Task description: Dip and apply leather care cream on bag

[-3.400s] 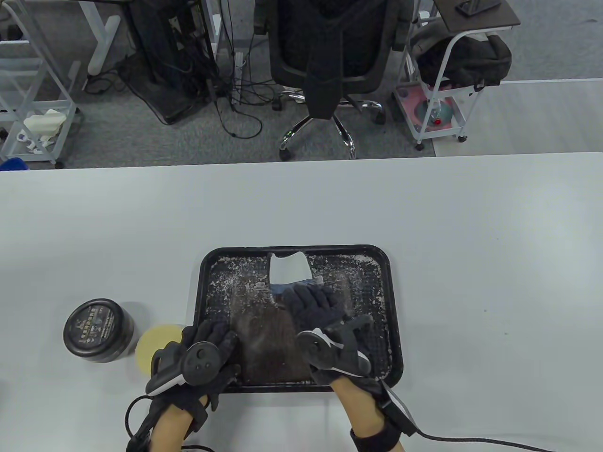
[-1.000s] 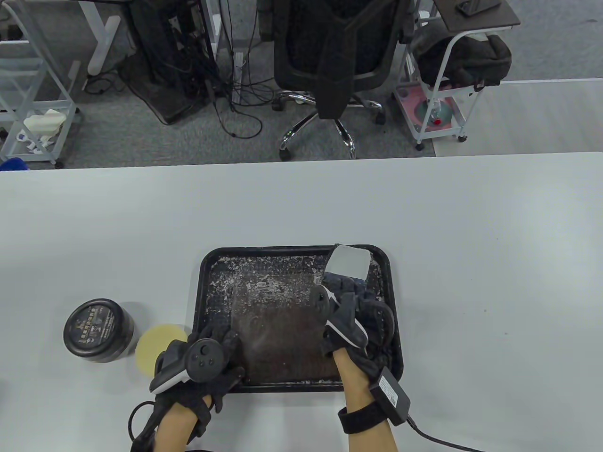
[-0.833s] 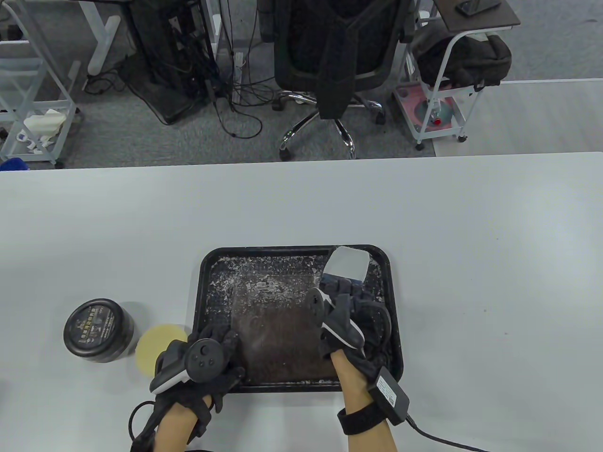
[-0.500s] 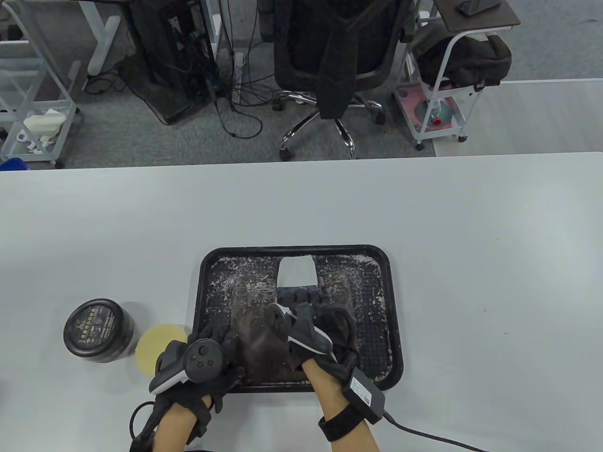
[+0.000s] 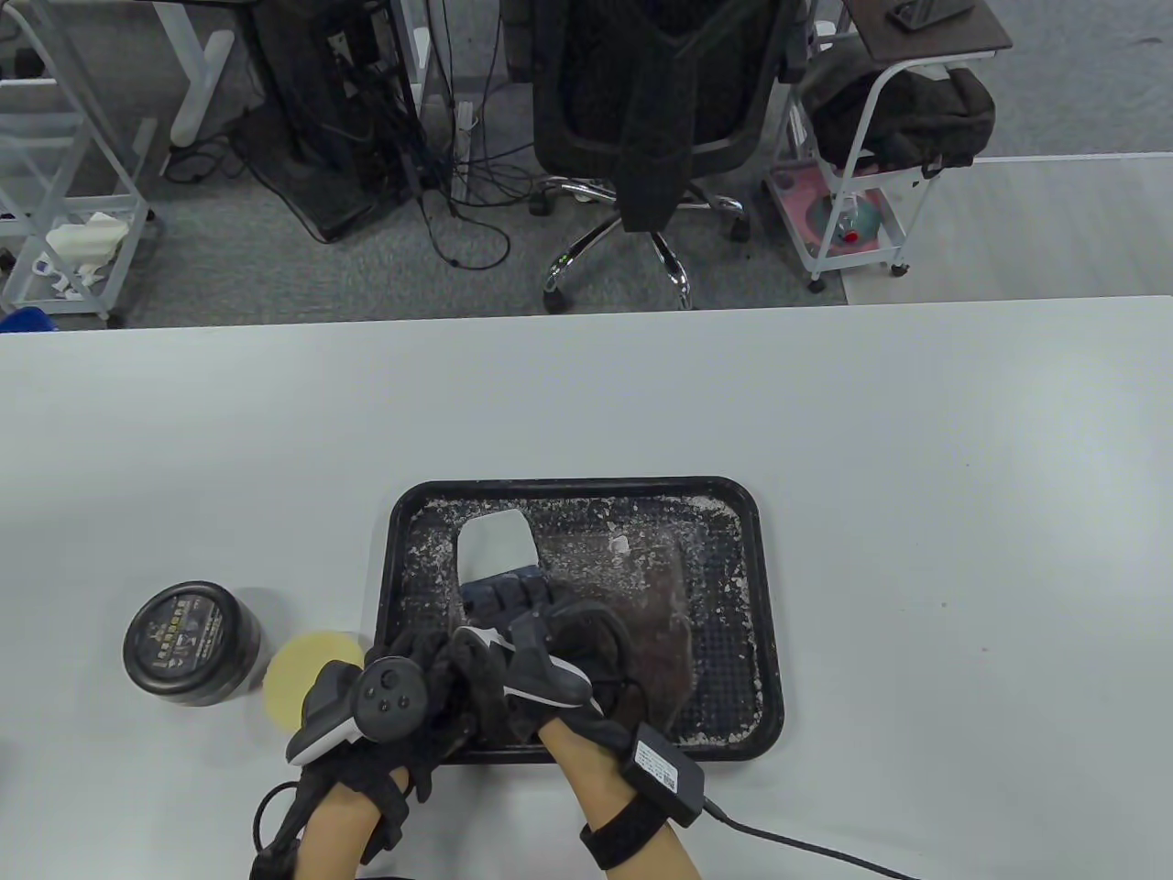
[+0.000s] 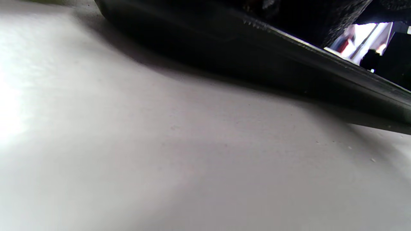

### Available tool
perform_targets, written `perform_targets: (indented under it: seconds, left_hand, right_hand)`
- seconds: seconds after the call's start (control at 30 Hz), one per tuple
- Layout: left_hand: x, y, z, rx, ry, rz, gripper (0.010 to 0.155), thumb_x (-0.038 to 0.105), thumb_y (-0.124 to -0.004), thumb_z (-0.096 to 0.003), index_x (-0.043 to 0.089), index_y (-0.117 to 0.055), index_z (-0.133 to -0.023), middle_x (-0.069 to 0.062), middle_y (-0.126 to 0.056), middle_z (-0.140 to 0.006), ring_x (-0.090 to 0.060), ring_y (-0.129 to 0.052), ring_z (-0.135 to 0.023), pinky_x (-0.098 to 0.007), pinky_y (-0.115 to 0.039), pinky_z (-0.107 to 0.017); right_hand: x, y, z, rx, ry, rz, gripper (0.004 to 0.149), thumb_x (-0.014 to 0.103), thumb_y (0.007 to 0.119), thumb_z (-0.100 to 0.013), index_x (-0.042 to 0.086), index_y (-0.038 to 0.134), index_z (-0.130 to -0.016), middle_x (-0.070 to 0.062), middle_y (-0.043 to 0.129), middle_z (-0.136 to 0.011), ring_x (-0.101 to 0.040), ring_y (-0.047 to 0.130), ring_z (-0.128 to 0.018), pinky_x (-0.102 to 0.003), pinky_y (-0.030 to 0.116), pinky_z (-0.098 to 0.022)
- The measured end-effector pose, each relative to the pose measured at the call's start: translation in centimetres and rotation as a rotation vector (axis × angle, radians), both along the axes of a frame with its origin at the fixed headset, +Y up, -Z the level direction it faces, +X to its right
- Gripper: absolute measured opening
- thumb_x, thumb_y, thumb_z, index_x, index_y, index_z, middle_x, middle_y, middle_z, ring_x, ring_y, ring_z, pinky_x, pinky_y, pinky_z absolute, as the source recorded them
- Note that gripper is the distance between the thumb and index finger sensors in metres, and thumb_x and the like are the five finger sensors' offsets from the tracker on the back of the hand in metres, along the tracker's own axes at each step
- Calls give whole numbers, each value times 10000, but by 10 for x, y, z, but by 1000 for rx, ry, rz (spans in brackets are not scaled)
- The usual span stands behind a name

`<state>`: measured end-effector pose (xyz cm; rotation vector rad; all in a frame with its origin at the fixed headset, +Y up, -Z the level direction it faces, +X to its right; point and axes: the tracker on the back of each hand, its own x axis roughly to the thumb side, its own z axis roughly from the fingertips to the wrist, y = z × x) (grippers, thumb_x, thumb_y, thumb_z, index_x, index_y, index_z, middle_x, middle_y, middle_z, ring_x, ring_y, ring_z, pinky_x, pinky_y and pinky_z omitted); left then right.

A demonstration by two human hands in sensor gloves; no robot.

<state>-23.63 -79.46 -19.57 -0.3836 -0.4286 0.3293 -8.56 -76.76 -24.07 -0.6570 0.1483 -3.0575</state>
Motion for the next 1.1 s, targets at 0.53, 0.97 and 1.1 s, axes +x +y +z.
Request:
perform_targets:
  seconds: [0.53, 0.97, 1.1]
  left_hand:
    - [1, 0, -1, -9, 4, -12, 765, 516, -754, -533, 71, -489, -1096, -269, -358, -1127, -530, -379, -1024, -603, -268, -704]
    - [2, 0, -1, -10, 7, -20, 771, 521, -751, -534, 72, -481, -1099, -268, -360, -1128, -527, -383, -1025, -602, -274, -704]
    - [1, -1, -1, -8, 8, -18, 765, 521, -752, -532, 76, -491, -1097, -268, -363, -1128, -527, -385, -1025, -601, -275, -705]
  right_hand:
    - [4, 0, 2, -75, 68, 16, 445, 264, 900, -512, 302, 814, -947, -43, 861, -1003, -322, 877, -936, -494, 723, -669]
    - [70, 4, 4, -115, -58, 68, 442, 254, 902, -510, 294, 819, -943, -52, 869, -992, -333, 885, -926, -503, 726, -663]
    - [96, 7, 7, -117, -110, 78, 442, 252, 901, -511, 290, 820, -943, -62, 873, -988, -335, 884, -925, -505, 726, -661]
